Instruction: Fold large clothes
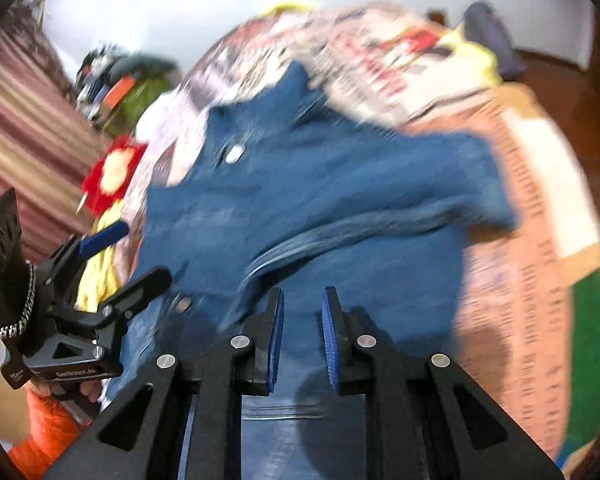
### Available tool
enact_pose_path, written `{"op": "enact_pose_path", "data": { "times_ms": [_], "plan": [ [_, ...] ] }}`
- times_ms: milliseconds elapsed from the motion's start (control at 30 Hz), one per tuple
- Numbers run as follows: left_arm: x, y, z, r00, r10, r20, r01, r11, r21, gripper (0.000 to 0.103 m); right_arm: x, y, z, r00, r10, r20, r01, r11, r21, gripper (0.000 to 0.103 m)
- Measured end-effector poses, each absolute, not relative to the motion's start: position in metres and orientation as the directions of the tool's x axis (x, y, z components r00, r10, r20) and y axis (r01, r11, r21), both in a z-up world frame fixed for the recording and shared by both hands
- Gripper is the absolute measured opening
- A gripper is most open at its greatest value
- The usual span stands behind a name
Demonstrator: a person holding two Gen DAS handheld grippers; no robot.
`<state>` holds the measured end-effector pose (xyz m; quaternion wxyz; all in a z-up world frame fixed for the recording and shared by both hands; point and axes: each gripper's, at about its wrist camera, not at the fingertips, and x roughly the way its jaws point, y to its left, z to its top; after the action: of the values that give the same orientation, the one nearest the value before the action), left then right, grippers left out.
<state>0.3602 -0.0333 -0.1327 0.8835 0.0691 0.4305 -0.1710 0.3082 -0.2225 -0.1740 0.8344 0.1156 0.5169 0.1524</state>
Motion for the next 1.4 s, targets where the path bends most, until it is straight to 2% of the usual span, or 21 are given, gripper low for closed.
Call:
{"op": "enact_pose_path", "data": {
  "times_ms": [133, 300, 467, 600, 733, 800, 833, 933, 967, 1000, 1133, 1400],
  "plan": [
    [0.375, -0.070, -0.128, 0.559, -0.268, -0.785, 0.424, 0.906, -0.007, 0.099, 0.305, -0.258, -0.149, 0.534, 0.262, -0.804, -0.093, 0.963, 0.252, 0.015],
    [0.399, -0.125, -0.139, 0.493, -0.288, -0.821, 0.510, 0.860, 0.005, 0.099, 0.298, -0.307, -0.136, 0.607, 0.176, -0.775, -0.024, 0.979, 0.204, 0.015],
    [0.426, -0.170, -0.170, 0.386, -0.288, -0.876, 0.570, 0.822, -0.020, 0.099, 0.299, -0.345, -0.152, 0.589, 0.172, -0.790, 0.062, 0.965, 0.256, 0.015],
    [0.448, -0.188, -0.203, 0.335, -0.231, -0.914, 0.571, 0.821, 0.002, 0.099, 0.302, -0.357, -0.173, 0.547, 0.185, -0.817, 0.096, 0.955, 0.281, 0.015],
    [0.454, -0.182, -0.209, 0.342, -0.268, -0.900, 0.570, 0.821, -0.028, 0.096, 0.303, -0.355, -0.189, 0.519, 0.192, -0.833, 0.087, 0.958, 0.275, 0.015],
    [0.451, -0.178, -0.204, 0.350, -0.307, -0.885, 0.582, 0.811, -0.051, 0.080, 0.306, -0.349, -0.195, 0.505, 0.195, -0.841, 0.078, 0.960, 0.269, 0.015],
    [0.448, -0.175, -0.199, 0.362, -0.328, -0.873, 0.593, 0.803, -0.055, 0.075, 0.309, -0.346, -0.198, 0.497, 0.197, -0.845, 0.074, 0.961, 0.268, 0.015],
    [0.438, -0.169, -0.186, 0.419, -0.332, -0.845, 0.613, 0.790, -0.007, 0.043, 0.315, -0.337, -0.204, 0.483, 0.211, -0.850, 0.057, 0.961, 0.270, 0.015],
    [0.436, -0.166, -0.184, 0.452, -0.295, -0.842, 0.601, 0.798, 0.043, 0.027, 0.318, -0.331, -0.205, 0.478, 0.214, -0.852, 0.045, 0.963, 0.267, 0.015],
    [0.436, -0.163, -0.183, 0.479, -0.257, -0.839, 0.587, 0.805, 0.089, 0.026, 0.320, -0.327, -0.205, 0.477, 0.215, -0.852, 0.038, 0.964, 0.264, 0.015],
    [0.443, -0.137, -0.174, 0.531, -0.222, -0.818, 0.541, 0.832, 0.126, 0.019, 0.328, -0.305, -0.201, 0.481, 0.227, -0.847, -0.012, 0.967, 0.253, 0.015],
    [0.443, -0.041, -0.126, 0.660, -0.172, -0.731, 0.373, 0.920, 0.120, 0.016, 0.340, -0.263, -0.213, 0.458, 0.179, -0.871, -0.096, 0.984, 0.152, 0.015]
  ]
}}
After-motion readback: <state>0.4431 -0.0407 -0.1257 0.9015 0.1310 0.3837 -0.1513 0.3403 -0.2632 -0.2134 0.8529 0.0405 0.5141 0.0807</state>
